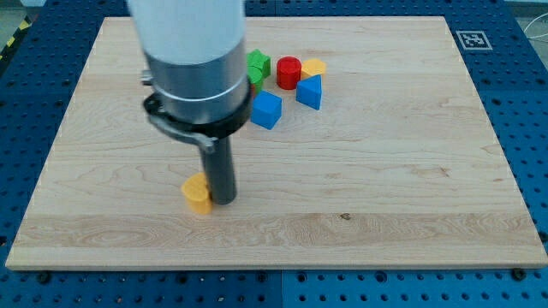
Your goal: Slide the blue cube towards the center of the board
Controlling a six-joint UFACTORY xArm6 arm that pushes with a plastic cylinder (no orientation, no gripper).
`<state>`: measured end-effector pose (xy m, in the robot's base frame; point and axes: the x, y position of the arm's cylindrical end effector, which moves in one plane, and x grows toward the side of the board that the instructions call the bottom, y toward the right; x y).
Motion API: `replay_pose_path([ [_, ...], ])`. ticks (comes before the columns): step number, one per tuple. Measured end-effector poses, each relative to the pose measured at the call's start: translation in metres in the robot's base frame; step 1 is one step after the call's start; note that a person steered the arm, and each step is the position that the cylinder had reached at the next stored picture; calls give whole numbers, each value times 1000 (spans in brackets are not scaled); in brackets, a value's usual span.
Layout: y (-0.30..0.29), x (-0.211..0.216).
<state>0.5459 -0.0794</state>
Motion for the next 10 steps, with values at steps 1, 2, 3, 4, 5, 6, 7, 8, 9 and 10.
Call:
replay_pose_path([
  [1,-28,-1],
  [2,-49,-1],
  [3,-80,-1],
  [4,-83,-1],
  [5,-48,-8],
  [6,-25,-34],
  [7,-10,-42],
  [8,48,-37],
  [9,110,-30],
  [10,161,-47],
])
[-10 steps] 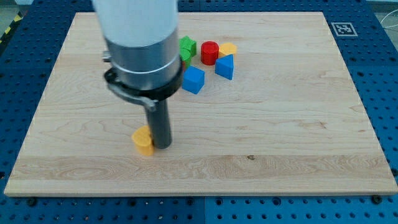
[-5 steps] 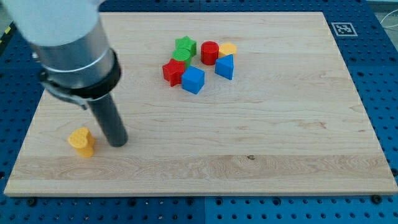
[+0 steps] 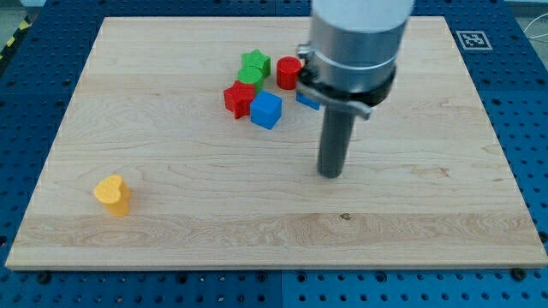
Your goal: Slide the blue cube towards the center of the board
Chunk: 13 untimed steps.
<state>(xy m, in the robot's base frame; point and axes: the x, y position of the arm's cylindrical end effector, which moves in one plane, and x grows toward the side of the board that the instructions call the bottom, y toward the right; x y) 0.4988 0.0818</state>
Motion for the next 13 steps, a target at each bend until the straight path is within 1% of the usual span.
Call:
replay_pose_path([
  [1,-5,-30],
  [2,-50,-34],
  [3,-46,-61],
  [4,-30,-86],
  [5,-59,-91],
  [7,-115,-84],
  [9,-178,-55],
  [10,-192,-55],
  [11,-189,-72],
  [13,-221,-79],
])
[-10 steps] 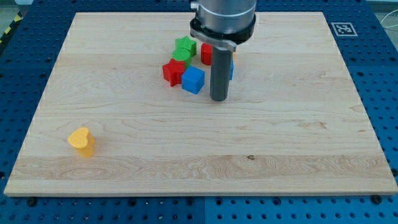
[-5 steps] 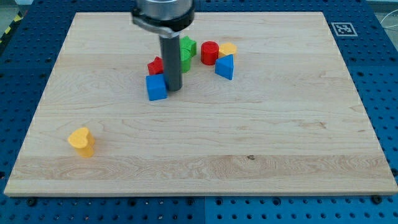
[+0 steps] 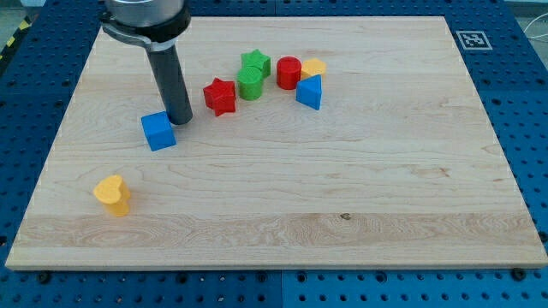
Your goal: Slide the blue cube towards the center of the board
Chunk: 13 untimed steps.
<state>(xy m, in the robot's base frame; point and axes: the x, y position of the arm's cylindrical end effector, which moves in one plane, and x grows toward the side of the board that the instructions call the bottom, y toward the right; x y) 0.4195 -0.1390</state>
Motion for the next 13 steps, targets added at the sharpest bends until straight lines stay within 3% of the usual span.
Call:
replay_pose_path([
  [3,-76,13],
  [4,-105,44],
  [8,-15,47],
  [10,-32,47],
  [13,19,38],
])
